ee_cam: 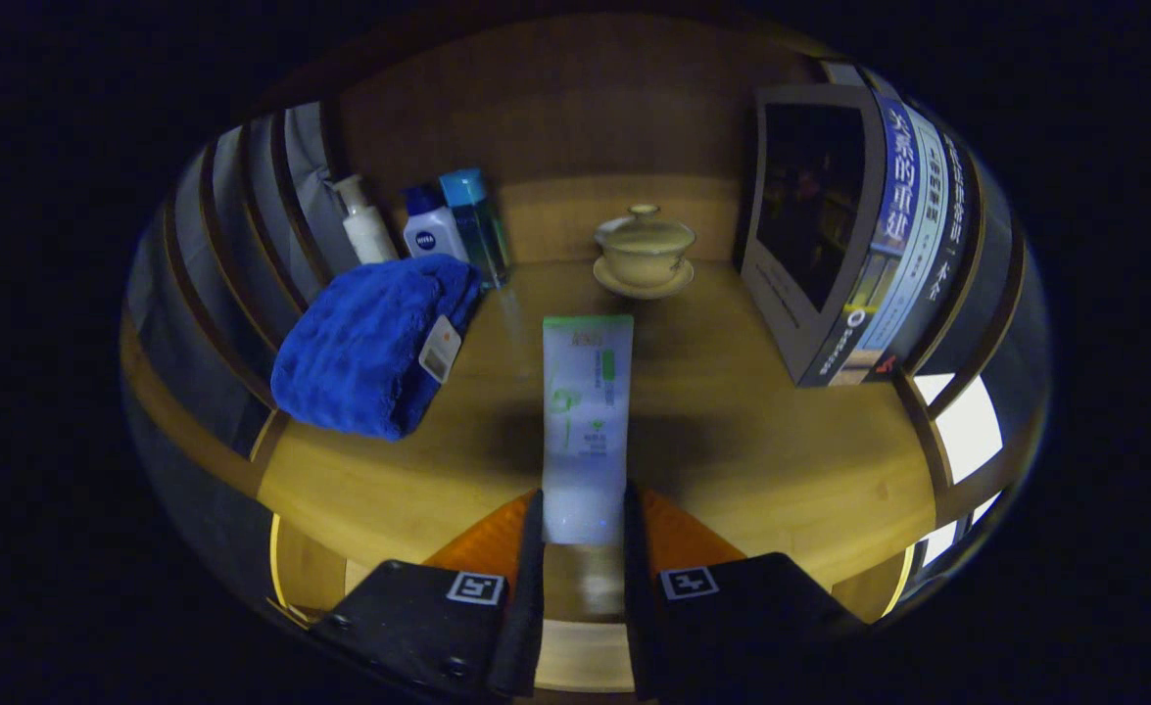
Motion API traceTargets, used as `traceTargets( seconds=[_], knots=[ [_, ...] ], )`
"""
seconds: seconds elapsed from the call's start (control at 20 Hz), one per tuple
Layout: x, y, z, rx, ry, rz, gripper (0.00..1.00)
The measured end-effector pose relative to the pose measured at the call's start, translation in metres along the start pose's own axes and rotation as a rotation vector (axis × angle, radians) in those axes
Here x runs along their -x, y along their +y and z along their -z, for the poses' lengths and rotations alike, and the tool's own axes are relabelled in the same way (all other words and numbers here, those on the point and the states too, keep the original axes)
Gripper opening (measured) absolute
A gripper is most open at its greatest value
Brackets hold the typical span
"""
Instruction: Pull open the drawer, take out the items inside it, and place them on the countertop above the cabinet.
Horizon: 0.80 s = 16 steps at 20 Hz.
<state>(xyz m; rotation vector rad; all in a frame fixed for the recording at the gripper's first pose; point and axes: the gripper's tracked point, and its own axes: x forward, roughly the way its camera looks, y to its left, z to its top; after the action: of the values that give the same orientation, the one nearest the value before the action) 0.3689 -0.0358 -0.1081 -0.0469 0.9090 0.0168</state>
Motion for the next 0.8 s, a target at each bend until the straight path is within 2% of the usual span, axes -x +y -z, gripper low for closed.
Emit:
traceTargets(
  seconds=[0.2,0.25,0.35,0.45,0.5,0.65,0.8],
  knots=[
    [0.005,-0.001,-0.004,0.001,-0.021,0.017,0.5],
    [0.004,-0.003,-0.005,0.002,-0.031,0.024,0.54],
    [0.006,-0.006,-0.008,0.0,-0.041,0.036,0.66],
    [0.012,-0.006,-0.01,0.001,-0.058,0.031,0.9],
    [0.018,-0.004,-0.012,0.005,-0.076,0.026,0.94],
    [0.054,0.002,-0.023,0.03,-0.182,0.022,0.96],
    [0.111,0.01,-0.031,0.077,-0.344,0.026,0.96]
  ],
)
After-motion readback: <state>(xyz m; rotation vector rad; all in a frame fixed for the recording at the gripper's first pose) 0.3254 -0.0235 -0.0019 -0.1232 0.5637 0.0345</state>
